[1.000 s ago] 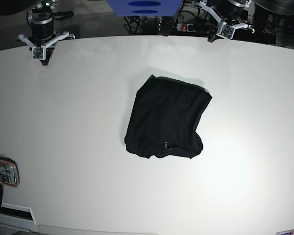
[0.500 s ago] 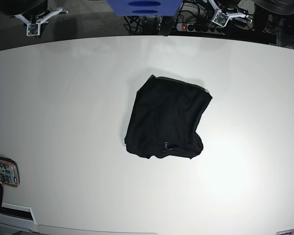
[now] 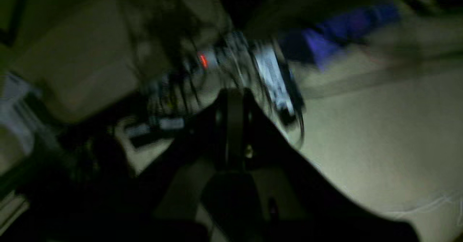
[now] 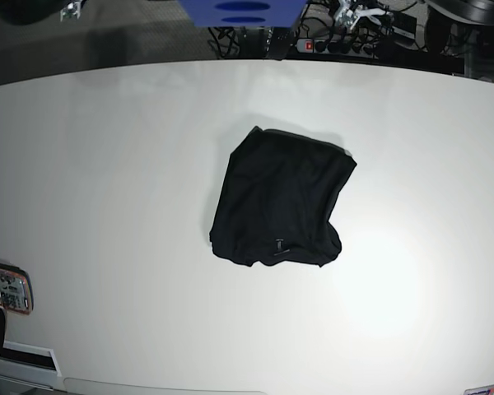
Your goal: Fold the T-shirt properly
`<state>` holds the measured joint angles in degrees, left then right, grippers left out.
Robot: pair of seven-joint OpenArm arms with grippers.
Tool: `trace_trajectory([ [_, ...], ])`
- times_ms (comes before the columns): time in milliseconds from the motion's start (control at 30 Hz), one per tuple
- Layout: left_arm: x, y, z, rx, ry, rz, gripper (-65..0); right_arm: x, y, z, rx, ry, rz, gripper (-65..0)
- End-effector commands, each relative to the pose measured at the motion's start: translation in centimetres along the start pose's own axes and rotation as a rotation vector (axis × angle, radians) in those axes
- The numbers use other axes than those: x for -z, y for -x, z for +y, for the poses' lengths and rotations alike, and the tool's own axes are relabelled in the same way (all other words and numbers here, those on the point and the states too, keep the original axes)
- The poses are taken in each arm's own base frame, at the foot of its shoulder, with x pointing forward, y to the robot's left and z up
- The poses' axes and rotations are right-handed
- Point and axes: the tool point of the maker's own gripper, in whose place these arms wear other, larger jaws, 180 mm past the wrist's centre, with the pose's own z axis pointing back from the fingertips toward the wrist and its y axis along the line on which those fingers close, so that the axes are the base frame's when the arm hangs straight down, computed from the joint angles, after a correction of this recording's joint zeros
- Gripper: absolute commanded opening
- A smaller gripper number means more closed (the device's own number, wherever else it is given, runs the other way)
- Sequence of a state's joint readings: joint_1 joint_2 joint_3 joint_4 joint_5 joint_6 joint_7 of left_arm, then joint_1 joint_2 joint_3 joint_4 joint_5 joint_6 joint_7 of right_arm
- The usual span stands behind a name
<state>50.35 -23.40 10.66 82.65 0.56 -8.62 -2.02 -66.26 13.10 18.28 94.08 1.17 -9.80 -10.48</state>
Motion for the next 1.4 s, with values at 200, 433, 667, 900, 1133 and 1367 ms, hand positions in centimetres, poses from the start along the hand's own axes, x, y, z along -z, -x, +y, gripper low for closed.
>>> trace_trajectory([
  [200,4.3,3.7,-1.3,0.059,0.099,0.056,-65.0,5.7,-0.1,1.2,0.086,0.008,0.005,-65.0],
  [433,6.1,8.1,0.6,0.118,0.123,0.153,-65.0,9.1,5.5,0.0,0.277,0.092,0.076,-65.0],
  [667,7.8,11.5,4.0,0.2,0.121,0.304,-65.0,12.7,8.3,1.9,0.243,0.101,0.134,-65.0],
  [900,8.8,11.3,4.4,0.256,0.132,0.367,-65.0,14.7,7.7,6.0,0.234,0.051,0.152,-65.0],
  [1133,8.8,12.3,6.0,0.296,0.099,0.544,-65.0,15.2,8.0,10.9,0.205,-0.037,0.228,-65.0],
  [1367,8.8,12.3,6.2,0.299,0.097,0.55,-65.0,14.2,7.8,15.9,0.251,-0.101,0.241,-65.0],
])
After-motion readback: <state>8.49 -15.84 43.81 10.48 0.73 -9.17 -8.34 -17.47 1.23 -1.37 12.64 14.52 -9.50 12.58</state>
